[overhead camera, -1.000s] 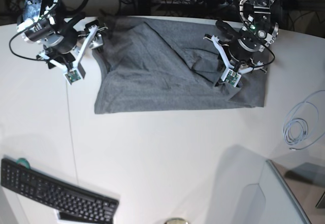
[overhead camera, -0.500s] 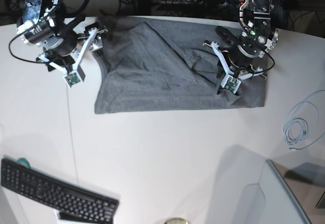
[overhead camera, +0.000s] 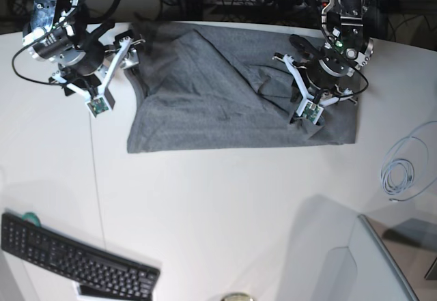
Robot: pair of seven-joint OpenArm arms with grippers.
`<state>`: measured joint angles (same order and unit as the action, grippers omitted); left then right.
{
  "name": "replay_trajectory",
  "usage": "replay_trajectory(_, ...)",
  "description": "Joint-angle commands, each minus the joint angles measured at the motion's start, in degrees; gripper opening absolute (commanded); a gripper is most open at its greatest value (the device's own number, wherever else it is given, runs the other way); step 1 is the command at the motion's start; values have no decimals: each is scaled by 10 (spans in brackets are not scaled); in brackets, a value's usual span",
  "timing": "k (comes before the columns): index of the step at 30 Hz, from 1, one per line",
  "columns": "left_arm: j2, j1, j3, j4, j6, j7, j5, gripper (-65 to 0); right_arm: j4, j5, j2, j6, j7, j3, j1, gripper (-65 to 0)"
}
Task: Layout the t-shirt on the table in an organized manner, then fold the t-shirt properly
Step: 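Fold the grey strip end inward with the left gripper toward the middle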
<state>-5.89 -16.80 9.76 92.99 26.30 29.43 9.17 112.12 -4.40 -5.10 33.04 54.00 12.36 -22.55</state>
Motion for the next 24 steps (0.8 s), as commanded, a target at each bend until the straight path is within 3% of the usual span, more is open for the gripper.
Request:
replay_trajectory(1,-2,3,1,12,-2,-10,-6,-650,10,-5,-1,0,-8,-2,3,-195)
replay_trajectory(5,-2,3,-5,16,-2,-10,-6,-642,10,-5,-1,0,-8,-3,3,-195)
replay_trajectory(13,-3,-7,-66,61,-2,-6,-1,-313,10,-5,-2,0,-8,-3,2,-195)
replay_trajectory(17,-3,-7,-73,105,-2,51,-4,-174,10,-5,-2,0,-8,-3,1,-195)
replay_trajectory(20,-3,-12,-68,140,-2,61,-6,-146,10,-5,-2,0,-8,-2,2,-195)
replay_trajectory(24,-5,0,-35,129,-2,60,-7,-179,10,-5,-2,0,-8,-2,2,-195)
